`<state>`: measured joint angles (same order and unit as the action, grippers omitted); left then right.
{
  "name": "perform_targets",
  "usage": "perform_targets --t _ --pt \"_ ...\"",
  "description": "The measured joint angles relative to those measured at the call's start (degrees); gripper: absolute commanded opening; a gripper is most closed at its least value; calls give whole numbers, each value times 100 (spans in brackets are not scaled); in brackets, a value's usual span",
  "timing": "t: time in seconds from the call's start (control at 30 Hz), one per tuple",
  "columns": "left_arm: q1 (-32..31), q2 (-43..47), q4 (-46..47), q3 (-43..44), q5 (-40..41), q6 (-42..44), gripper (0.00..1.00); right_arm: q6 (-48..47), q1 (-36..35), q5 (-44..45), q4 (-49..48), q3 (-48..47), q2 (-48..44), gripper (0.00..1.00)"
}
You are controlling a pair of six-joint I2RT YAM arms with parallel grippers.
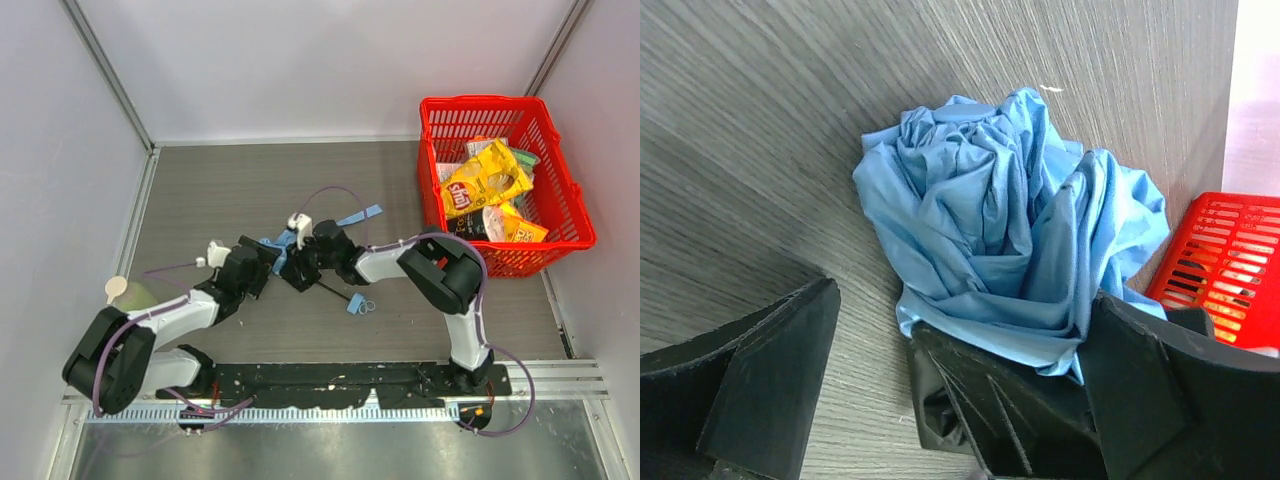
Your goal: Put away the umbrella
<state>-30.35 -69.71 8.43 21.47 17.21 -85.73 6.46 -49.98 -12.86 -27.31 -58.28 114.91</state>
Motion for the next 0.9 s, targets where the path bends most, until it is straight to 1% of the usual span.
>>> perform_targets --t 0.13,0.2,0.3,0.33,0.4,0.47,0.53,0.57,0.6,0.67,0.7,0.73,0.77,0.8,0.83,0.87,0.9 --pt "-2 -234 68 140 -33 87 100 841 581 -1947 -555 -61 380 1" --pt "-2 -404 120 247 -31 109 100 1316 758 -2627 -857 -107 595 1" --pt "0 -671 289 376 -26 179 90 1886 876 -3305 -1257 -109 835 1" --pt "2 -765 326 428 -24 219 84 2048 892 -3421 -1384 -109 901 1" --pt "17 -911 411 463 -33 258 67 2247 955 -3543 -1504 -133 970 1" --pt "48 -1036 581 442 -72 319 46 2352 999 -3604 -1532 -149 1001 1" --pt "70 -1156 831 369 -136 348 19 2378 1032 -3639 -1440 -181 1008 1" --pt "74 -1193 960 319 -175 310 10 2365 1034 -3659 -1309 -229 1008 1" --pt "87 -1200 1078 275 -208 258 6 2321 1036 -3665 -1196 -267 1003 1" --pt "105 -1198 1246 214 -236 166 1 2168 1043 -3659 -841 -380 953 1" --pt "114 -1193 1309 190 -260 142 0 2061 1040 -3617 -614 -431 905 3" --pt "116 -1191 1353 155 -264 155 0 1941 1027 -3532 -378 -474 846 13" --pt "122 -1191 1405 116 -275 155 0 1825 994 -3410 -144 -518 778 18" --pt "129 -1187 1462 81 -289 157 0 1709 955 -3257 85 -540 684 28" --pt "131 -1185 1502 57 -313 153 0 1602 914 -3082 328 -555 586 34" --pt "133 -1185 1534 33 -356 151 0 1526 881 -2920 531 -557 490 47" --pt "131 -1185 1569 13 -417 149 0 1438 839 -2710 796 -557 369 52"
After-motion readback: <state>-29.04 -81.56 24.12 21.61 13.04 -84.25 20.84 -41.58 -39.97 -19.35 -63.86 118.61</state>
